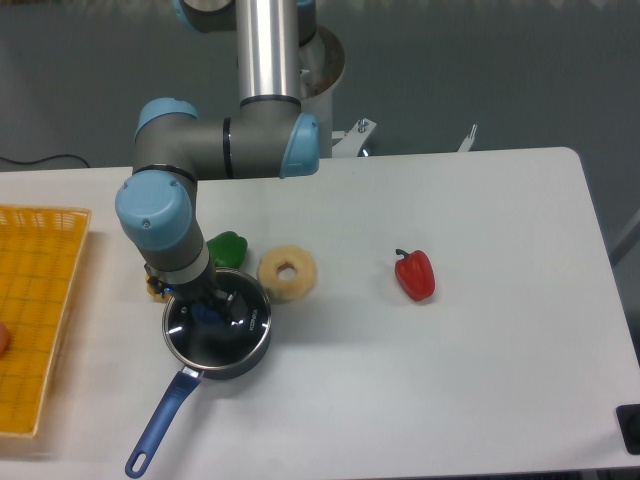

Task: Open the lid
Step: 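Close the gripper around the blue lid knob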

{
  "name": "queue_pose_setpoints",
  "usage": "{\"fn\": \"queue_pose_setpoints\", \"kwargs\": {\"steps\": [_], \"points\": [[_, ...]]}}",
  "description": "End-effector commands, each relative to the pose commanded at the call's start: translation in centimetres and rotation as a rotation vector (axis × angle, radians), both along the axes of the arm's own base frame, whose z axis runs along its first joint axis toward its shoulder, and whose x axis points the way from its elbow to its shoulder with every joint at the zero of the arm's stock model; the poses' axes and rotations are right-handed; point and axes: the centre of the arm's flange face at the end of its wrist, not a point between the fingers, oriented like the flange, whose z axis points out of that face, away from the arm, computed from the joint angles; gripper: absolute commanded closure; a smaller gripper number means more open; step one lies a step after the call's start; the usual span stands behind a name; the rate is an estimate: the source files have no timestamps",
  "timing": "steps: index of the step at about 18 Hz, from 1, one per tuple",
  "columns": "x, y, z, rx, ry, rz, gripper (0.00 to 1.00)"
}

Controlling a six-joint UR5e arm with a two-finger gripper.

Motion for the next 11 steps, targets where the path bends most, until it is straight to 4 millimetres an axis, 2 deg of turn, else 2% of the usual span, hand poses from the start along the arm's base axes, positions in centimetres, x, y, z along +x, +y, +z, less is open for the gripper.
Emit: {"fn": "queue_pose_setpoints", "kwargs": {"steps": [8, 11], "points": [[0.11, 0.04, 0.0, 0.001, -0.001, -0.002, 0.0], [0.03, -0.05, -0.24, -0.004, -0.002, 0.0, 0.03]]}}
